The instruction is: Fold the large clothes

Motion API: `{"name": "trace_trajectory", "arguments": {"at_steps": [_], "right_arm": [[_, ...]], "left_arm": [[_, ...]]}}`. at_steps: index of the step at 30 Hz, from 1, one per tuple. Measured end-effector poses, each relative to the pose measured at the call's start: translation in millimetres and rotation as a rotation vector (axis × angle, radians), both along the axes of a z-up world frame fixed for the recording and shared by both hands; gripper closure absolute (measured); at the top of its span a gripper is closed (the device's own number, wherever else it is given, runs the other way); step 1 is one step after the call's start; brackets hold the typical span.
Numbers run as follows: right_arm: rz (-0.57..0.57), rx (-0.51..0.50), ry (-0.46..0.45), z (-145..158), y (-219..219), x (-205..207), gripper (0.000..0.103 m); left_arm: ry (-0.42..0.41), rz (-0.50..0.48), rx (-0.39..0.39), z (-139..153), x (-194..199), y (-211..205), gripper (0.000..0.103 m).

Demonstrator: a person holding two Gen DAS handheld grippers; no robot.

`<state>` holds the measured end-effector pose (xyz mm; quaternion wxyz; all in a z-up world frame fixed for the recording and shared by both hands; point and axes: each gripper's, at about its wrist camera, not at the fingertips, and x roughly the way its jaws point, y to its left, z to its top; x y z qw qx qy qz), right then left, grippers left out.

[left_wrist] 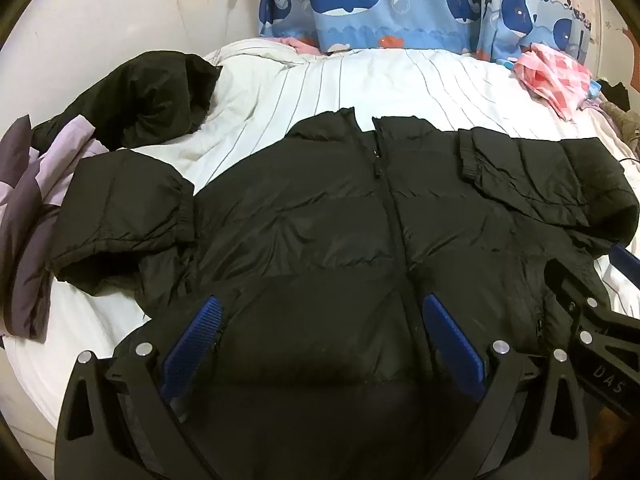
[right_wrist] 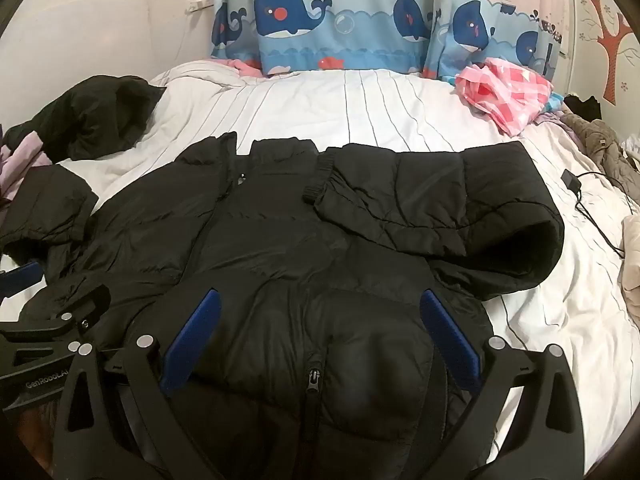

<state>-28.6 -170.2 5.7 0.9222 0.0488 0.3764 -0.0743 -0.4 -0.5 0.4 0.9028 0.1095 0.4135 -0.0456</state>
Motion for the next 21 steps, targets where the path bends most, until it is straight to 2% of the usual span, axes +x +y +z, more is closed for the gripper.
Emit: {"name": "trace_trajectory", "arguments": {"at_steps": [21], "right_arm": [[-0.001, -0.001, -0.003, 1.3, 0.5, -0.9, 0.007]], "left_arm": [[0.013, -0.002, -0.016, -0.2, 0.5, 0.6, 0.006]]}}
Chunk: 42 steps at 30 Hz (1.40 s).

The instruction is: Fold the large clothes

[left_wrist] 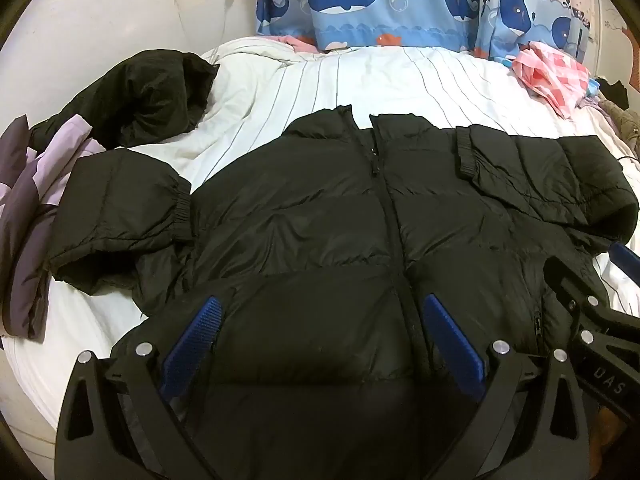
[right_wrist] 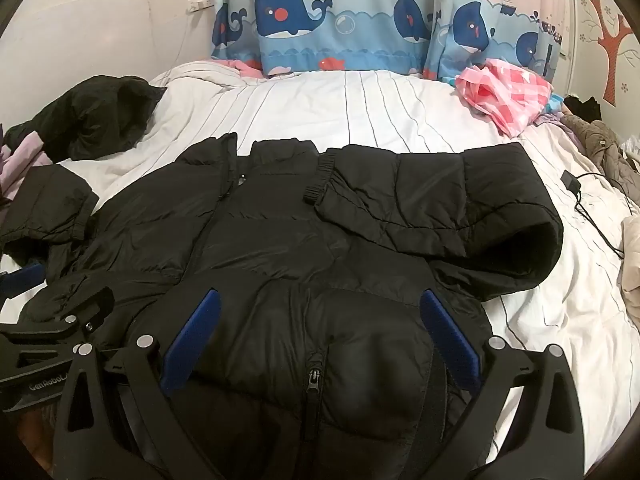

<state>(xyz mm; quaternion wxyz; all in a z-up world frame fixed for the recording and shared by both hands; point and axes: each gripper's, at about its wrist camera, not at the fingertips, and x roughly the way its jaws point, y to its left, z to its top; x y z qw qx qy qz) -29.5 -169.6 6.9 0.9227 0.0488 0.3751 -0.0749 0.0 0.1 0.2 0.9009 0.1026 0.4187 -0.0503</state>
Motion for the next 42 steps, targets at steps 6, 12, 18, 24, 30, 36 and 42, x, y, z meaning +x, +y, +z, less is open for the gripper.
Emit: {"name": "trace_trajectory", "arguments": {"at_steps": [6, 12, 18, 24, 30, 36, 42], "right_arm": [[0.0, -0.001, 0.001, 1, 0, 0, 0.007], [0.0, 0.001, 0.0, 1, -1, 0, 0.007], [-0.002, -0.001, -0.001, 1, -1, 0, 0.007], [-0.006, -0.001, -0.001, 4, -3, 1, 0.007], [-0.012, 0.002, -0.006, 6, -10, -2, 0.007], [-0.02, 0.0, -0.012, 7, -11, -2, 0.007], [-0.023, 0.001, -0.013, 8, -11, -3, 0.007]], "left_arm": [[0.001, 0.001, 0.0, 0, 0, 0, 0.006], [0.003, 0.0, -0.002, 0, 0, 0, 0.006], [0.003, -0.003, -0.003, -3, -2, -5, 0.006], [0.008, -0.001, -0.007, -5, -7, -11, 0.006], [0.025, -0.004, -0.016, -5, -1, -14, 0.006], [0.031, -0.005, -0.017, -7, 1, -17, 0.006], [0.04, -0.004, -0.022, -9, 3, -20, 0.006]]}}
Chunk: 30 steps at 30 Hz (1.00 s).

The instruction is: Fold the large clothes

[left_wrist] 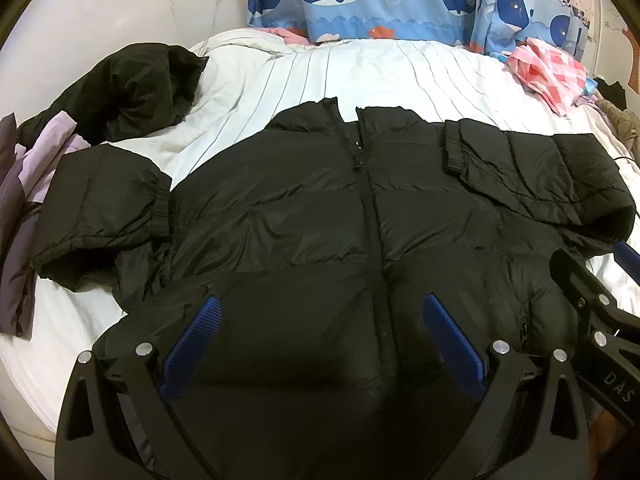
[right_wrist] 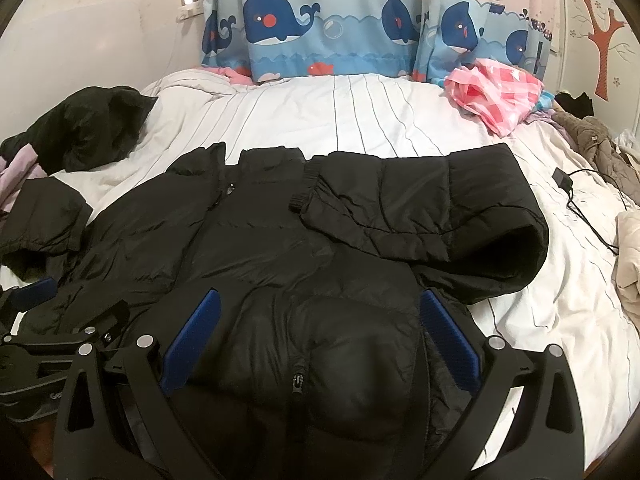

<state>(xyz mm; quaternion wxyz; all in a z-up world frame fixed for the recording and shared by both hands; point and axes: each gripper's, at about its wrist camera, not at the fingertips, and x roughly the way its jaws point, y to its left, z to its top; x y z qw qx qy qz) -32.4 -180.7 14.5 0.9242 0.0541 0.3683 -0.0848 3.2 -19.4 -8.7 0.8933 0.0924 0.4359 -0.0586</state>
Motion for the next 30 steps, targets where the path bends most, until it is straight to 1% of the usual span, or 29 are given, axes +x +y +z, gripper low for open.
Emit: {"name": "trace_trajectory", "arguments": {"at_steps": [6, 17, 21, 23, 24, 25, 26, 27, 28, 30], "right_arm": [[-0.004, 0.004, 0.001, 0, -2, 0, 0.007], [-0.006, 0.004, -0.002, -1, -5, 0, 0.007], [-0.014, -0.007, -0.019, 3, -12, -1, 0.007], [-0.035, -0.027, -0.058, 16, -24, -2, 0.007], [-0.057, -0.04, -0.092, 24, -35, -3, 0.007], [-0.095, -0.057, -0.142, 36, -53, -7, 0.007], [-0.141, -0.065, -0.172, 45, -73, -8, 0.007], [-0.182, -0.059, -0.179, 50, -90, -8, 0.007], [-0.239, -0.037, -0.18, 55, -117, -6, 0.007], [-0.306, 0.008, -0.168, 60, -161, 6, 0.007]], "left_arm": [[0.013, 0.007, -0.015, -1, 2, 2, 0.006], [0.015, 0.008, -0.015, -2, 3, 2, 0.006], [0.014, 0.012, -0.018, -3, 4, 2, 0.006], [0.017, 0.015, -0.026, -3, 5, 2, 0.006], [0.018, 0.017, -0.032, -3, 6, 3, 0.006], [0.019, 0.018, -0.037, -2, 7, 3, 0.006], [0.019, 0.018, -0.04, -2, 8, 4, 0.006], [0.021, 0.019, -0.045, -1, 9, 4, 0.006], [0.024, 0.02, -0.048, -1, 10, 5, 0.006], [0.033, 0.026, -0.06, -1, 11, 6, 0.006]]}}
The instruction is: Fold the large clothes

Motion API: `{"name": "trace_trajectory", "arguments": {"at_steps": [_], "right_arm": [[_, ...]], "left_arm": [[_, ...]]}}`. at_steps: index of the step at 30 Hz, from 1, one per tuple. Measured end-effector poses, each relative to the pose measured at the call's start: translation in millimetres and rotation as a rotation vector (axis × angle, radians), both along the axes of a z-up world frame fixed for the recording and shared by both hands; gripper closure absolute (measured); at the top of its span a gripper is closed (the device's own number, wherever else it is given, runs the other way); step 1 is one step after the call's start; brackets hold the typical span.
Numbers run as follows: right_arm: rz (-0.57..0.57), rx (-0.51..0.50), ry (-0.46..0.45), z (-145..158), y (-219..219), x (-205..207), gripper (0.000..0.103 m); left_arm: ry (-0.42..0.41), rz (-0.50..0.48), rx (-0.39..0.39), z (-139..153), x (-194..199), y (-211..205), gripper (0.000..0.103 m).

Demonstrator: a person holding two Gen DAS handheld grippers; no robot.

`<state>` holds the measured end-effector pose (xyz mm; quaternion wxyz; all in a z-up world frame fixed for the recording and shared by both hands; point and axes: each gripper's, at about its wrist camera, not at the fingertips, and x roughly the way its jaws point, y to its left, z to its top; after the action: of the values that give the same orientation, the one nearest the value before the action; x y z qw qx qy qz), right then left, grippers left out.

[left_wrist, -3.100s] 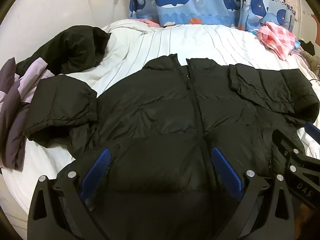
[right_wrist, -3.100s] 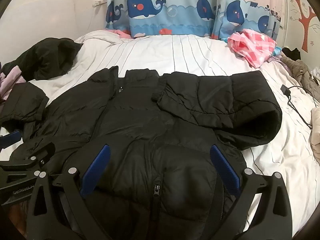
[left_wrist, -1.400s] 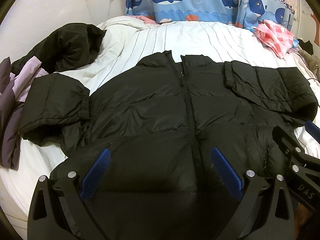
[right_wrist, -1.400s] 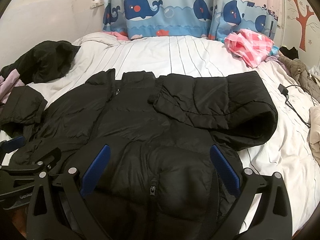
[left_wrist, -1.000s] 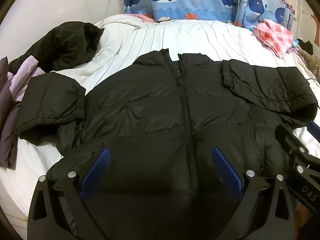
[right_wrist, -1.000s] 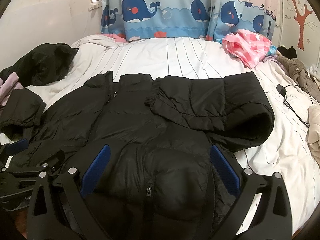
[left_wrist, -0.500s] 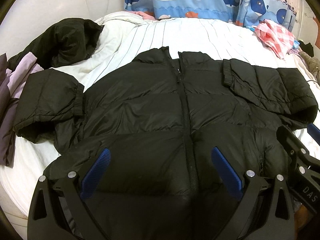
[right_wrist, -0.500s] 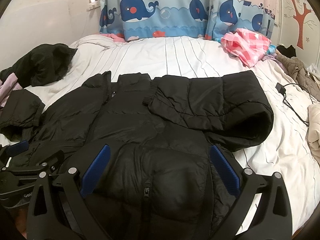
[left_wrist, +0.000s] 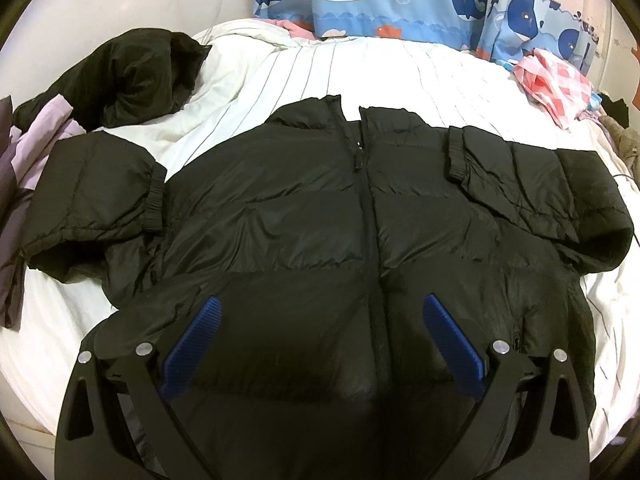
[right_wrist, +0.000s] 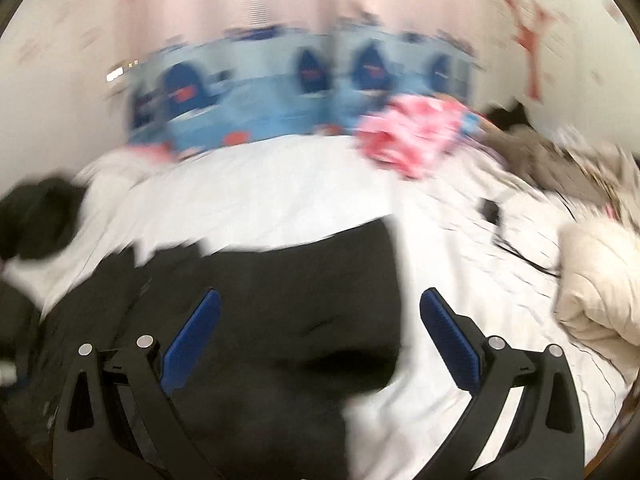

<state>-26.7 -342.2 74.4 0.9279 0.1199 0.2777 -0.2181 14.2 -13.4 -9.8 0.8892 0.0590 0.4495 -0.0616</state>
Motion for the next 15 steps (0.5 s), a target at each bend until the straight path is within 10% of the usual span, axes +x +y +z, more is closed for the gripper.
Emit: {"name": "trace_trajectory", "arguments": {"at_steps": [4, 11, 15], "right_arm": [[0.089, -0.164, 0.186, 4, -19, 67, 0.007], [0.63, -0.502, 0.431, -81, 125, 138, 0.007], [0.562, -0.557, 0.532, -144, 142, 180, 0.007]], "left_arm": [[0.016, 0.003, -0.021, 0, 3, 3, 0.006], [0.047, 0.023, -0.037, -7, 9, 7, 0.006], [0.048, 0.026, -0.045, -7, 9, 10, 0.006]]}}
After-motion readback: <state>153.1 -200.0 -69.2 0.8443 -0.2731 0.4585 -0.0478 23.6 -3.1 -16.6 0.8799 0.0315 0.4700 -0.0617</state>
